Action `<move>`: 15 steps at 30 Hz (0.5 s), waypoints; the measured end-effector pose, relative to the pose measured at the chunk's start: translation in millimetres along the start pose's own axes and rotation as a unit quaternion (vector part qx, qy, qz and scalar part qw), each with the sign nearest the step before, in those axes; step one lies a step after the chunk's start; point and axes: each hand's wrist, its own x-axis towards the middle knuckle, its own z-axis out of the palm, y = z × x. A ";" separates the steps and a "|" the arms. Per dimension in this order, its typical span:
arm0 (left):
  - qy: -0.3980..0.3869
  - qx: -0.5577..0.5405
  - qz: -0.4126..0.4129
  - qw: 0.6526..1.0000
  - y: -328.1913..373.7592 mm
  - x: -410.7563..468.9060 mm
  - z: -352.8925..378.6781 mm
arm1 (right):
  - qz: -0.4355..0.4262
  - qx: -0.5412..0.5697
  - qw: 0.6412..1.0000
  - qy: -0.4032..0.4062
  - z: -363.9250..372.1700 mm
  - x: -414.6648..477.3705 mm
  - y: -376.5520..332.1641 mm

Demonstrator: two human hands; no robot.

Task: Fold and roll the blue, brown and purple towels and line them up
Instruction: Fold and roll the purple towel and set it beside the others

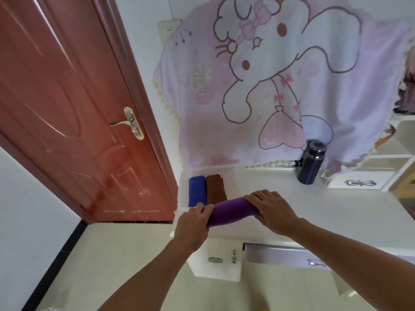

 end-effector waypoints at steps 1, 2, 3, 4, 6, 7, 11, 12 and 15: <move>-0.007 -0.006 -0.007 1.000 -0.6 17.3 4.1 | 0.004 0.008 1.000 -0.011 4.1 11.9 14.4; -0.014 -0.011 -0.016 1.000 -1.4 33.0 7.1 | 0.007 0.025 0.999 -0.023 7.4 24.2 28.2; -0.019 -0.021 -0.029 0.999 -1.7 52.8 12.6 | 0.014 0.047 0.998 -0.043 10.7 39.8 46.0; -0.024 -0.035 -0.048 0.998 -2.0 68.0 16.9 | 0.024 0.075 0.995 -0.065 12.3 55.1 59.7; -0.023 -0.084 -0.083 0.993 -2.0 90.9 22.6 | 0.054 0.129 0.985 -0.101 9.5 83.9 80.9; -0.029 -0.117 -0.106 0.987 -2.5 101.0 27.7 | 0.067 0.161 0.977 -0.122 9.1 99.2 90.9; -0.068 -0.213 -0.188 0.956 -6.9 134.1 43.8 | 0.103 0.269 0.943 -0.168 11.1 156.2 118.5; -0.075 -0.230 -0.201 0.949 -6.2 140.2 45.1 | 0.107 0.288 0.936 -0.169 10.4 167.0 121.9; -0.101 -0.294 -0.228 0.923 -10.3 166.3 61.9 | 0.120 0.308 0.928 -0.173 24.6 205.0 132.3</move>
